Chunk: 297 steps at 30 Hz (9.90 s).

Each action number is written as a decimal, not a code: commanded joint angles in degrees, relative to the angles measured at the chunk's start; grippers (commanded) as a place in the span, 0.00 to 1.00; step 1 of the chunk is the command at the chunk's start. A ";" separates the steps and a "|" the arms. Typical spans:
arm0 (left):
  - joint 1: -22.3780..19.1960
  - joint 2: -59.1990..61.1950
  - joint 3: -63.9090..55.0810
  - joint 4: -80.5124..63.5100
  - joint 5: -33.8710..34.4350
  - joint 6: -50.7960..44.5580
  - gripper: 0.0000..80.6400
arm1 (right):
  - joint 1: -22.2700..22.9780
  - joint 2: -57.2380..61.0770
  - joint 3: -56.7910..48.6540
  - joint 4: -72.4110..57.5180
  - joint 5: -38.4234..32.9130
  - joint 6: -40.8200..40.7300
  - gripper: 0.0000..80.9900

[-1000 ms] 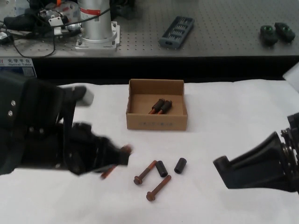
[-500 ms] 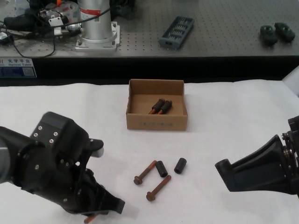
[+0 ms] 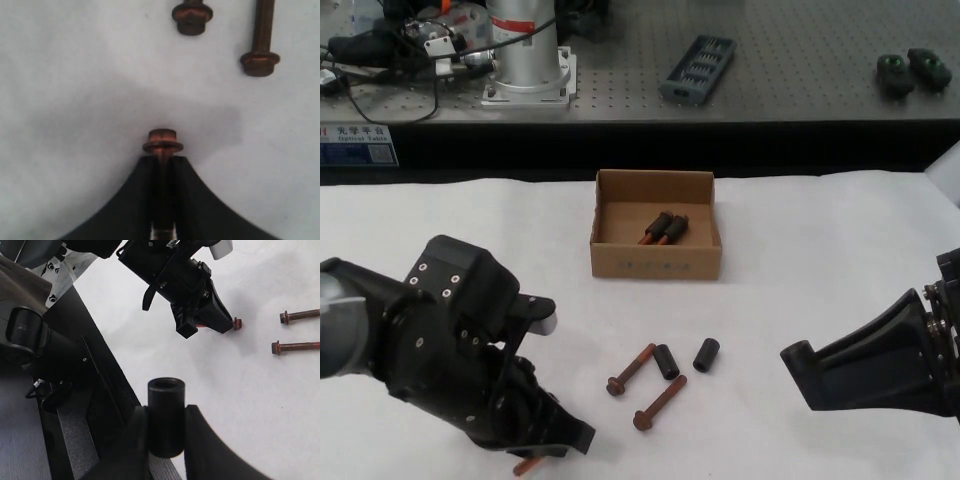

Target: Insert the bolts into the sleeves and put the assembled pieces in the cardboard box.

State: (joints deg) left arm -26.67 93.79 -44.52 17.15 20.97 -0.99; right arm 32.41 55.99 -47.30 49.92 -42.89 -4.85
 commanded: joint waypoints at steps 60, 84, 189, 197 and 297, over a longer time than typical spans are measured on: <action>-0.13 6.57 -10.79 13.70 -3.47 16.27 0.17 | -0.40 -0.75 -0.28 0.34 -2.91 0.11 0.03; -4.59 -2.06 -22.10 14.84 7.93 7.84 0.01 | -0.40 -0.75 -0.28 -2.40 0.95 0.11 0.03; -4.42 -14.40 -22.02 -24.94 28.57 -24.24 0.01 | -2.24 5.70 -0.28 -33.20 -4.24 17.39 0.03; -4.42 -14.40 -22.02 -24.80 28.60 -24.24 0.01 | -2.24 5.70 -0.28 -33.00 -5.49 16.77 0.03; -4.42 -14.40 -22.02 -10.85 38.00 -25.15 0.60 | -4.33 4.69 -0.41 -39.99 -4.39 18.52 0.03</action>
State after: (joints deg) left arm -30.96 79.59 -66.28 6.57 59.93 -25.59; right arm 28.43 61.50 -47.01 10.67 -46.88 14.18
